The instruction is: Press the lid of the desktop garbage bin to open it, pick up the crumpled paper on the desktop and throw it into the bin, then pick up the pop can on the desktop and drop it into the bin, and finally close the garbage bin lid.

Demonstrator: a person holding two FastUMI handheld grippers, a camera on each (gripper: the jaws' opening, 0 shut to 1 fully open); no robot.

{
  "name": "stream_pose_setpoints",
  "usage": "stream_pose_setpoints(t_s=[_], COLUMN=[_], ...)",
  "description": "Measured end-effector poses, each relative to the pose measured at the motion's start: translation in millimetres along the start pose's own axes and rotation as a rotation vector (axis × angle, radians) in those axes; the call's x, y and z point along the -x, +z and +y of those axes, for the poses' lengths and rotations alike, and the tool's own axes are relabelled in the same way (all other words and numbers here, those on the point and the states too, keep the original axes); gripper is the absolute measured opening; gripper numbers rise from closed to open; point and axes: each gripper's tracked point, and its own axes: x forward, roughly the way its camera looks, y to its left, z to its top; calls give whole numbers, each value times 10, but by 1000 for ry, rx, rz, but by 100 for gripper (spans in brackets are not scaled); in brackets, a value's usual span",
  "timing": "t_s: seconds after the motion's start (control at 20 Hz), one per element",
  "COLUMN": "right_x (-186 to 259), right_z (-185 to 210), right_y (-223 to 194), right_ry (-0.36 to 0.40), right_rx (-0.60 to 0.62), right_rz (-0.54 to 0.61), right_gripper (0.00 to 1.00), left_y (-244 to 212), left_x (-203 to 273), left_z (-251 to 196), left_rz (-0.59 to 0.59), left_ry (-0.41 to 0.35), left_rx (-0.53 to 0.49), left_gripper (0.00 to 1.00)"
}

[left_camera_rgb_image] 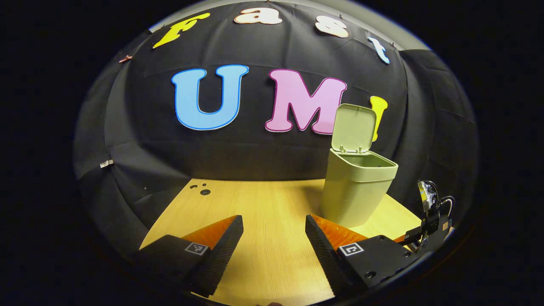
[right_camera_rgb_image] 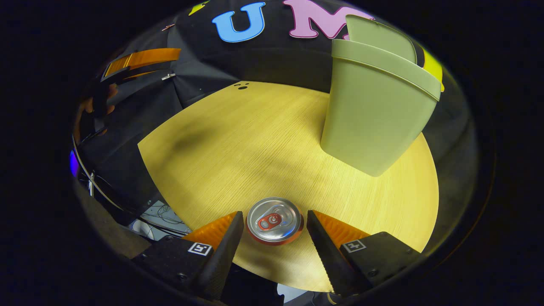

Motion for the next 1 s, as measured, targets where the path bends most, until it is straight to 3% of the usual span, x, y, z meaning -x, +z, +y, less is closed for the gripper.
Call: stream_pose_setpoints(t_s=[0.2, 0.5, 1.0], right_x=[-43, 112, 762], right_z=[-7, -71, -112], right_y=[-14, 188, 1082], right_ry=[11, -3, 0], right_rx=[3, -19, -10], right_rz=[17, -19, -176], right_gripper=[85, 84, 84], left_y=[-28, 4, 0], left_x=[-5, -71, -156], left_z=[66, 19, -110], left_rz=[6, 1, 7], left_ry=[16, 3, -17], left_rx=[6, 14, 6], left_gripper=[95, 96, 96])
